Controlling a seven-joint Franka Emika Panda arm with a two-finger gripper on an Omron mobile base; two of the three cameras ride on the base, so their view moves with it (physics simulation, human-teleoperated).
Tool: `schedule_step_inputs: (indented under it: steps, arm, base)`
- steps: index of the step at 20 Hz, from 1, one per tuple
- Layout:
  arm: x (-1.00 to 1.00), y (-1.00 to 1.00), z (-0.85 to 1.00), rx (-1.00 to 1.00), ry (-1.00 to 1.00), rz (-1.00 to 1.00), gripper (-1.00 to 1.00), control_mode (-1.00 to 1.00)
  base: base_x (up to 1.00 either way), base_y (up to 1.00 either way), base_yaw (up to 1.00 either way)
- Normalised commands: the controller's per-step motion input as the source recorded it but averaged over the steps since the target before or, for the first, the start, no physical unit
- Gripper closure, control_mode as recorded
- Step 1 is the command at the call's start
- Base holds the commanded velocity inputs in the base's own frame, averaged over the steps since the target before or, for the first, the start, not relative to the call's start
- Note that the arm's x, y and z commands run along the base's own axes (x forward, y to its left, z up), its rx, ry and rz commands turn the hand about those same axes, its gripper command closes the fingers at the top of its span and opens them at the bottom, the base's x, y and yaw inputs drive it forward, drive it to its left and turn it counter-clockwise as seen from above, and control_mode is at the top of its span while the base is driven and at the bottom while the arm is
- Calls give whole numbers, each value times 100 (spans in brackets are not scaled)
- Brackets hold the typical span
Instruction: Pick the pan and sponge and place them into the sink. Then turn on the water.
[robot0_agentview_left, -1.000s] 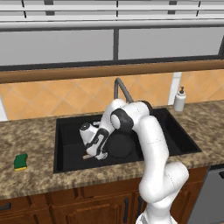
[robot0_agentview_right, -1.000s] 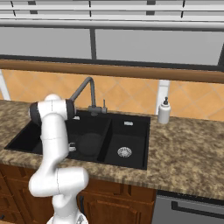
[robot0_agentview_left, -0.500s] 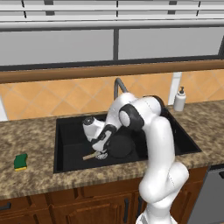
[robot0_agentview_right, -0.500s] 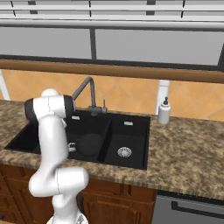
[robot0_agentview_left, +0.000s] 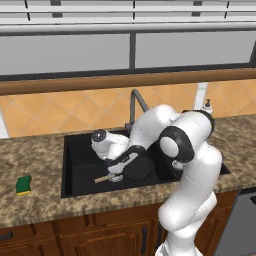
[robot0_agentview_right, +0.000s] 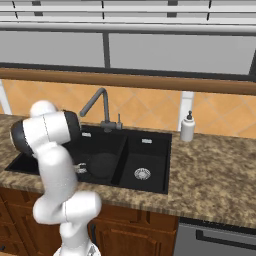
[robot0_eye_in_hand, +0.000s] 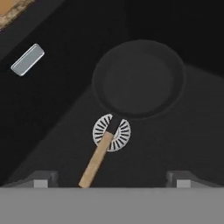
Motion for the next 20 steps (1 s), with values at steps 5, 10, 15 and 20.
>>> schedule_step_inputs:
  steps: [5, 10, 15, 20]
  arm:
    - [-87, 4, 50, 0, 0, 27, -100, -100]
    - [-66, 32, 67, -1, 3, 34, -100, -100]
    - [-48, 56, 80, -6, 9, 30, -100, -100]
    - [-52, 66, 53, -11, 3, 26, -100, -100]
  base:
    - [0, 0, 0]
    - [0, 0, 0]
    - [0, 0, 0]
    - [0, 0, 0]
